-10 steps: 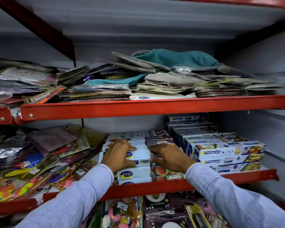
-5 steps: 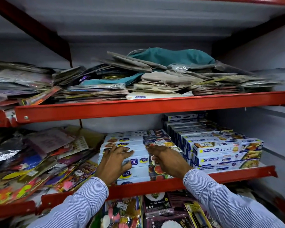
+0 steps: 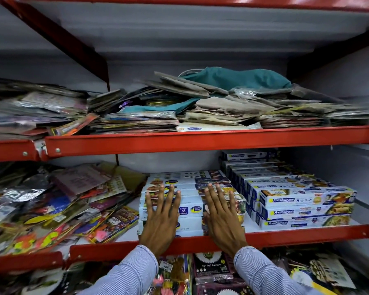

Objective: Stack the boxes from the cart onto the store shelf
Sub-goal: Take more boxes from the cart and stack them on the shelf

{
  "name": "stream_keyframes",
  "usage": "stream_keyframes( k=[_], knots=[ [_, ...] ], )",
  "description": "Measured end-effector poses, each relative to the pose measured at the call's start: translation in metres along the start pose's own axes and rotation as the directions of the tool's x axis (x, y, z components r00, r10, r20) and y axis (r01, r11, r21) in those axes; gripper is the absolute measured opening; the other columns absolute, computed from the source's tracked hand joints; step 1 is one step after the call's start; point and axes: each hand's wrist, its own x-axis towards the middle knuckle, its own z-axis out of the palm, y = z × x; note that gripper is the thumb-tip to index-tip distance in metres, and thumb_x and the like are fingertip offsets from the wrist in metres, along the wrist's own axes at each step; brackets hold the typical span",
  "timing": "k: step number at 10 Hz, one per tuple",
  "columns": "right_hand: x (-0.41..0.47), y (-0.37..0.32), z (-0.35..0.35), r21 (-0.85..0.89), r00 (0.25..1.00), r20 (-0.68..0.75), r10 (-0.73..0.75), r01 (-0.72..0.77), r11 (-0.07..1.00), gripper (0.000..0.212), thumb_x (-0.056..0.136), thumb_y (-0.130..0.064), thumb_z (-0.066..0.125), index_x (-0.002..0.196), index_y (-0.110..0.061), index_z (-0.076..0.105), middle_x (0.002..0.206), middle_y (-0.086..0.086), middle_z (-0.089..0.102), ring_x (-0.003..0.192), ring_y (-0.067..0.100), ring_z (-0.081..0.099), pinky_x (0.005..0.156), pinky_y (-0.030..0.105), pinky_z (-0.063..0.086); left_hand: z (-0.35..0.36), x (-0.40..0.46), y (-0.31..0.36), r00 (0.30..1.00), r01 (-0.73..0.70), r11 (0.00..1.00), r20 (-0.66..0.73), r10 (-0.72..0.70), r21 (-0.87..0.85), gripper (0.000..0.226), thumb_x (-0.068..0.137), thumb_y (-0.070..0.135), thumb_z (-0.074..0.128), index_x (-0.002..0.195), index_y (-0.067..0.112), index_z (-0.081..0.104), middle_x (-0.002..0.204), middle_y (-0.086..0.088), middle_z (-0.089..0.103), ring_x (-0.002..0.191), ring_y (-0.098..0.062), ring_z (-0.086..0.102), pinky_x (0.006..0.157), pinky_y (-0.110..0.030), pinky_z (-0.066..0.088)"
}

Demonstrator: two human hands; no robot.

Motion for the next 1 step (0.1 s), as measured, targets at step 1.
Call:
stream_keyframes(
  k=[1],
  knots=[
    [-0.0008, -0.0053, -0.0094, 0.015, 0.999, -0.039, 0.007, -0.007, 1.000, 0.063, 0.103, -0.036, 0.023, 0.155, -0.013, -0.003, 0.165, 0.006, -0.005, 0.153, 0.027, -0.003, 0.120, 0.057, 0.010, -0.0165, -0.0011, 0.0043, 0.999, 0.032, 0.999, -0.019, -0.031, 0.013, 0.064, 0.096, 0.034, 0.024, 0.153, 0.006, 0.013, 0.162, -0.019, 0.002, 0.148, -0.042, 0.000, 0.109, -0.075, 0.010]
  ],
)
